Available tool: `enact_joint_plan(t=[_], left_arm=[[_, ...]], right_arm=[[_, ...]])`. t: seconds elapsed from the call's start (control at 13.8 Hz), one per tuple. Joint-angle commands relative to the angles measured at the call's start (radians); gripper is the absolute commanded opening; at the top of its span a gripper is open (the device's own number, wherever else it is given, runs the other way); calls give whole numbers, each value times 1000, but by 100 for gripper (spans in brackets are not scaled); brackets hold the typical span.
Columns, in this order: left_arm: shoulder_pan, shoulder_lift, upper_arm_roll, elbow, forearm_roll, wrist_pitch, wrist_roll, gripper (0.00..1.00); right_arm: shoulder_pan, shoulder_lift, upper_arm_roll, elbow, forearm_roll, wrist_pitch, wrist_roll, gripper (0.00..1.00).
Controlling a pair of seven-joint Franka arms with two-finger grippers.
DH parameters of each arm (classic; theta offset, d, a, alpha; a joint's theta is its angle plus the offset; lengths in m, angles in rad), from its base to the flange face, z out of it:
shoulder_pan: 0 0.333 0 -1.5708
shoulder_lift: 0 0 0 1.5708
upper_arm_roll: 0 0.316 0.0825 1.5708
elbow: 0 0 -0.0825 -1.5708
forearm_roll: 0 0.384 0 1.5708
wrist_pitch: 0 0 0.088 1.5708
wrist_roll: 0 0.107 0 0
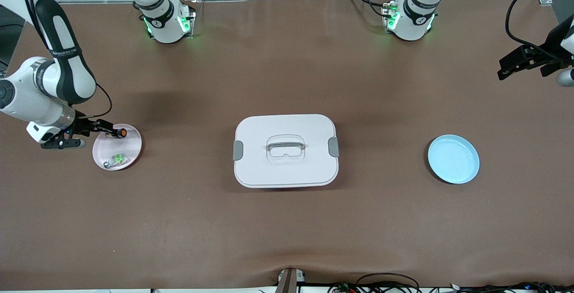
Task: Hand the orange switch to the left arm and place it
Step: 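Move the right gripper over the white plate toward the black-orange switch, then lower the right gripper and grasp the black-orange switch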
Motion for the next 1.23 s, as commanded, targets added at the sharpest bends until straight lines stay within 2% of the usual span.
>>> enact_joint_plan(t=[0.0,0.51,0.87,1.16], left_arm=[[13,2,-2,16,8,-20,25,100],[12,2,-5,13,8,-38,15,100],[12,-4,-8,13,8,-53,25,100],[13,-4,-8,15,8,-57,28,100]], right_arm=[[-10,2,10,-25,16,25,-20,100],[-10,43,13,-51,40,99,-20,100],[-4,63,14,-51,88,100,-20,100],[-1,80,14,-54,90,111,-20,100]])
